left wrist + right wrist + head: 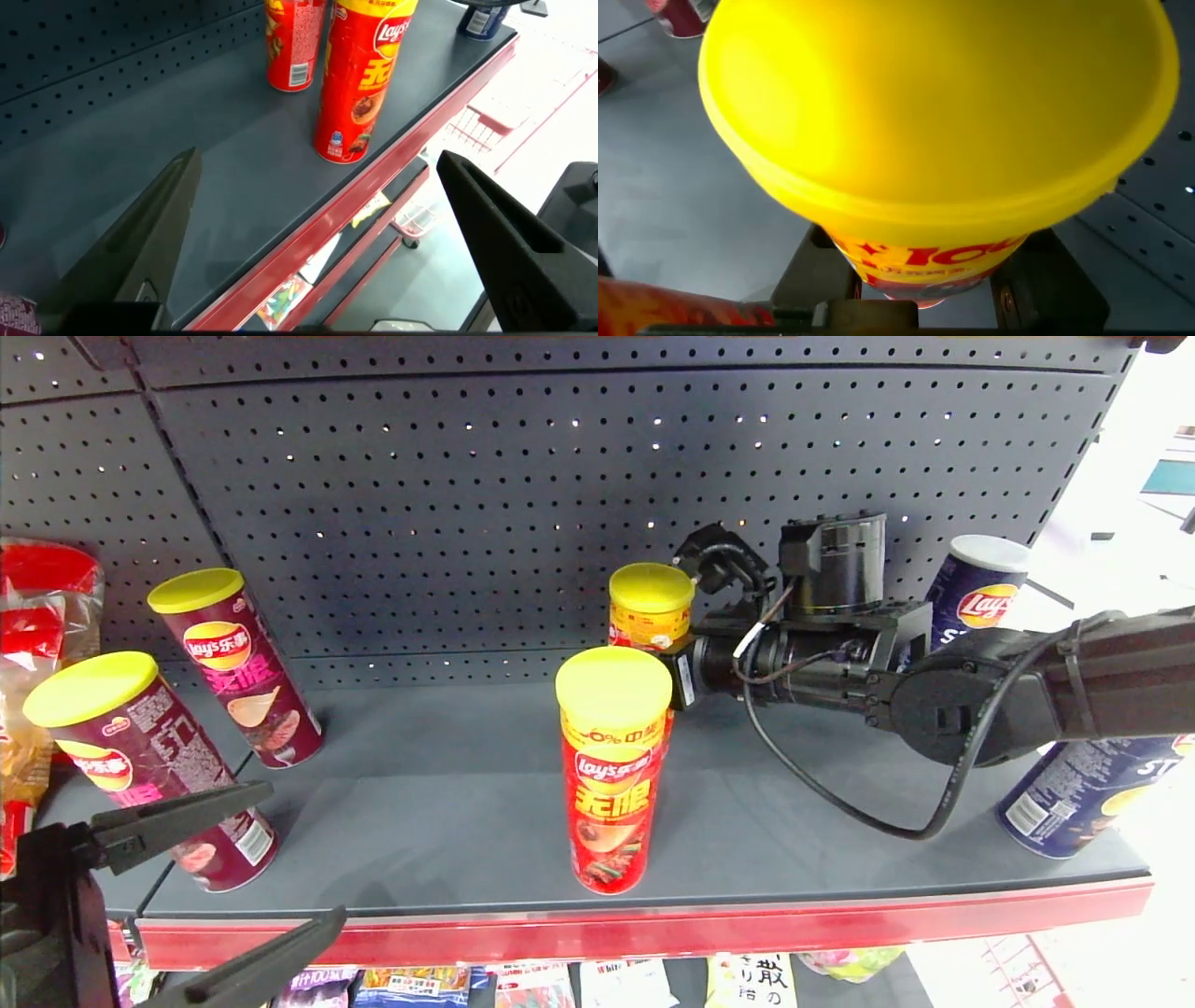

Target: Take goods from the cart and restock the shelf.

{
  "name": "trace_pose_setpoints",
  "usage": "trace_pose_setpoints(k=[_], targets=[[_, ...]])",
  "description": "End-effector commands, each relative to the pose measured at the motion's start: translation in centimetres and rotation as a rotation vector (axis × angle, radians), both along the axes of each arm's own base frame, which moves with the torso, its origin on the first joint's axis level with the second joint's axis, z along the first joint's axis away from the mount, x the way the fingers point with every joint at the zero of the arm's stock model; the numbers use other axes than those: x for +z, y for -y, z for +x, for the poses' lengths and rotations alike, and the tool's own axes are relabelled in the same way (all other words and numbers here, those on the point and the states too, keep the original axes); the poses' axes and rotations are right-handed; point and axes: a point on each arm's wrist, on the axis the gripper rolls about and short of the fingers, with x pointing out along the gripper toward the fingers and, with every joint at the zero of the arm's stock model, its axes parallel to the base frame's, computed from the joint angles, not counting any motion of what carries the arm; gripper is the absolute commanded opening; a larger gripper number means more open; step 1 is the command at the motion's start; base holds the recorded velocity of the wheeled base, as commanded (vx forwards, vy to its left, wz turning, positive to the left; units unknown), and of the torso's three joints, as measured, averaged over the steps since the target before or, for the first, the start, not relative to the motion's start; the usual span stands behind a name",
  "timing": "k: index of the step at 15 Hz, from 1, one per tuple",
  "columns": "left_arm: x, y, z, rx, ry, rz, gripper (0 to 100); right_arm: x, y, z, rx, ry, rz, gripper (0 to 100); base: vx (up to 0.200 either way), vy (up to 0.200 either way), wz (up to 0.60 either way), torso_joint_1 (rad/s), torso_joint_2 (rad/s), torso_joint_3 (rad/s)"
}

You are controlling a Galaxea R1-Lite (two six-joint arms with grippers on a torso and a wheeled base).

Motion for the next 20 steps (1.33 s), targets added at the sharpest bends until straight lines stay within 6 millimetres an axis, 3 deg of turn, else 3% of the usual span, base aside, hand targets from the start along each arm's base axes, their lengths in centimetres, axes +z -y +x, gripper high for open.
trace_pose_setpoints(k=[1, 19, 20], targets=[[-0.1, 0.0, 0.0, -0.001, -0.004, 0.002, 100, 0.3, 0.0, -0.3, 0.004, 0.007, 0.004, 0, 0.000, 0.000, 0.00, 0.000, 0.00, 0.000], [-0.4, 0.1, 0.1, -0.004, -0.016, 0.008, 100, -0.1, -1.1, -0.7, 0.033, -0.003, -0.001, 0, 0.000, 0.000, 0.00, 0.000, 0.00, 0.000], [-0.4, 0.1, 0.1, -0.004, -0.017, 0.009, 100, -0.2, -1.1, -0.7, 0.033, -0.004, -0.001, 100, 0.000, 0.000, 0.00, 0.000, 0.00, 0.000]])
